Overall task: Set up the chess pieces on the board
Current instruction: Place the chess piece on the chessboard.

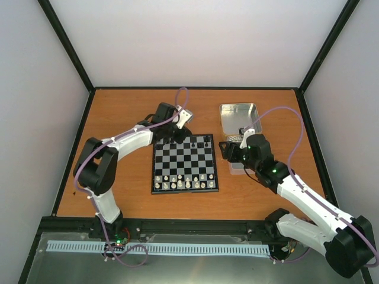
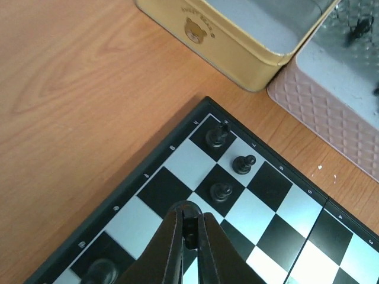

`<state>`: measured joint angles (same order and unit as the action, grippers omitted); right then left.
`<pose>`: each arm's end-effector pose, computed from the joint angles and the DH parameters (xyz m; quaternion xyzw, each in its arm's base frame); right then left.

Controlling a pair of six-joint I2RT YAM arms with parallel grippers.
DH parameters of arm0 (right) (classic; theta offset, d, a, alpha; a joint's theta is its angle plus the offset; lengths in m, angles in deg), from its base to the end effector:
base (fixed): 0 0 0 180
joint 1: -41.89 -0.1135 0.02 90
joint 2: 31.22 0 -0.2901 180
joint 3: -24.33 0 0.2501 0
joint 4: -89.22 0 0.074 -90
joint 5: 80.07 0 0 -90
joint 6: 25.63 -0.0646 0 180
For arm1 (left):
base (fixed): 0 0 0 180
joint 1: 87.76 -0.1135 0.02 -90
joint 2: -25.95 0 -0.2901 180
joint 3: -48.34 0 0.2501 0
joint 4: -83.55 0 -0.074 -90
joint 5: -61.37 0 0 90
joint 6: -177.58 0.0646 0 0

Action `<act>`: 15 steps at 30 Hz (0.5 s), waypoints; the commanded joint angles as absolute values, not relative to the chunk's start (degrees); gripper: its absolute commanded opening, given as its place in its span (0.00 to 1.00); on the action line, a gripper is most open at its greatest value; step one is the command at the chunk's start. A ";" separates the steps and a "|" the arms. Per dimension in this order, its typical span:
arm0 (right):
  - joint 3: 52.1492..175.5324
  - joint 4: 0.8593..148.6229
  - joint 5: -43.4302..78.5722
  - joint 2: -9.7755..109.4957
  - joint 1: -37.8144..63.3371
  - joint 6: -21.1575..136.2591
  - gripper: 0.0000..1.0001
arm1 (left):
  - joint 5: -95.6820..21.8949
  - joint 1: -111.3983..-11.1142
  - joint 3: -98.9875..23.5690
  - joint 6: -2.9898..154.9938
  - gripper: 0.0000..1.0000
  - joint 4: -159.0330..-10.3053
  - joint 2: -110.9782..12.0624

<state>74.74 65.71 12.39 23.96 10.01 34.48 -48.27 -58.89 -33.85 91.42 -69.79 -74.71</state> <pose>0.1901 0.1215 0.2652 -0.0259 0.8579 0.2791 0.4306 0.3451 -0.2150 0.2238 0.3189 0.8556 -0.2354 0.3329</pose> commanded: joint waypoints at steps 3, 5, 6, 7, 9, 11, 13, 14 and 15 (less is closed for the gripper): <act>72.28 63.16 10.24 22.87 14.04 31.21 0.69 | -49.81 -57.29 -40.52 92.61 0.01 -68.30 -79.90; 72.00 63.01 10.80 22.96 14.77 30.67 0.69 | -49.56 -56.46 -41.96 93.47 0.01 -67.48 -81.31; 71.86 63.17 11.05 23.03 14.89 30.55 0.69 | -49.49 -56.02 -42.74 93.88 0.01 -67.06 -82.07; 71.67 63.28 11.22 23.14 15.00 30.46 0.69 | -49.28 -55.58 -43.56 94.17 0.01 -66.62 -82.89; 71.52 63.39 11.48 23.47 15.07 30.35 0.69 | -48.00 -54.66 -45.25 94.87 0.01 -65.11 -84.67; 71.58 63.25 11.60 23.76 15.13 30.38 0.69 | -45.92 -53.84 -46.44 95.41 0.01 -63.72 -86.09; 71.53 63.21 11.65 23.92 15.23 30.37 0.69 | -43.17 -53.57 -47.33 95.33 0.01 -63.04 -87.27; 71.44 63.28 11.81 23.97 15.25 30.27 0.69 | -42.47 -53.58 -47.68 95.30 0.01 -62.62 -87.83; 71.35 63.35 11.90 24.09 15.31 30.22 0.69 | -42.10 -53.57 -48.00 95.39 0.01 -62.43 -88.17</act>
